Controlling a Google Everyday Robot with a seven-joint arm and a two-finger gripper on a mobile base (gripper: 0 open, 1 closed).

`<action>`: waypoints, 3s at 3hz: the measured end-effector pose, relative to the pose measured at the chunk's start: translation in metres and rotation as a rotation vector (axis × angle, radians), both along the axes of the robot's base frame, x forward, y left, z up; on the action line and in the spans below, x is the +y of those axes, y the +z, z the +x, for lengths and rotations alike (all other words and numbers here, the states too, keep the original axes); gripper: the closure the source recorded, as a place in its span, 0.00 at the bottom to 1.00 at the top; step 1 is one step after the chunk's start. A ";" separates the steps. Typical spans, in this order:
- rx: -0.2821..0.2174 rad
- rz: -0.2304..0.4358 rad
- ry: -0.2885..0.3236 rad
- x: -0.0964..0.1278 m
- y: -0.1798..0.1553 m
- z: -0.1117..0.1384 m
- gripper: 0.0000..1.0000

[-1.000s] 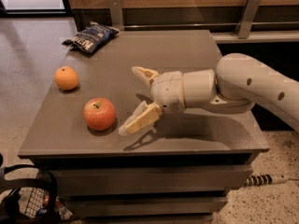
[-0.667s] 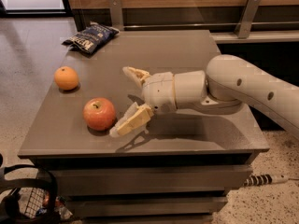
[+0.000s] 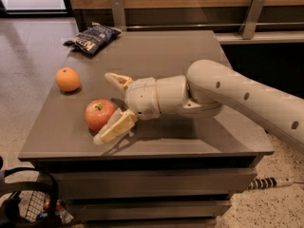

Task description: Move apple near blue chip bag

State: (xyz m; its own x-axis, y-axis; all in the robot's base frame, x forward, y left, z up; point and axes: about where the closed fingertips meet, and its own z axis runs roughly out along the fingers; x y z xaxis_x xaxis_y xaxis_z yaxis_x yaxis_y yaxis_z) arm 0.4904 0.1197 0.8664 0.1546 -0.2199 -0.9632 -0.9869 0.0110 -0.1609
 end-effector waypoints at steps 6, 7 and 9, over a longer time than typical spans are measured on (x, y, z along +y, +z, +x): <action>0.053 -0.033 0.039 0.013 -0.027 -0.005 1.00; 0.053 -0.033 0.039 0.013 -0.027 -0.005 1.00; 0.047 -0.024 0.032 0.012 -0.027 -0.006 1.00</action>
Offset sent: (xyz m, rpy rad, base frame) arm -0.0037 0.0102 -0.0494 -0.0563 0.0888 0.0377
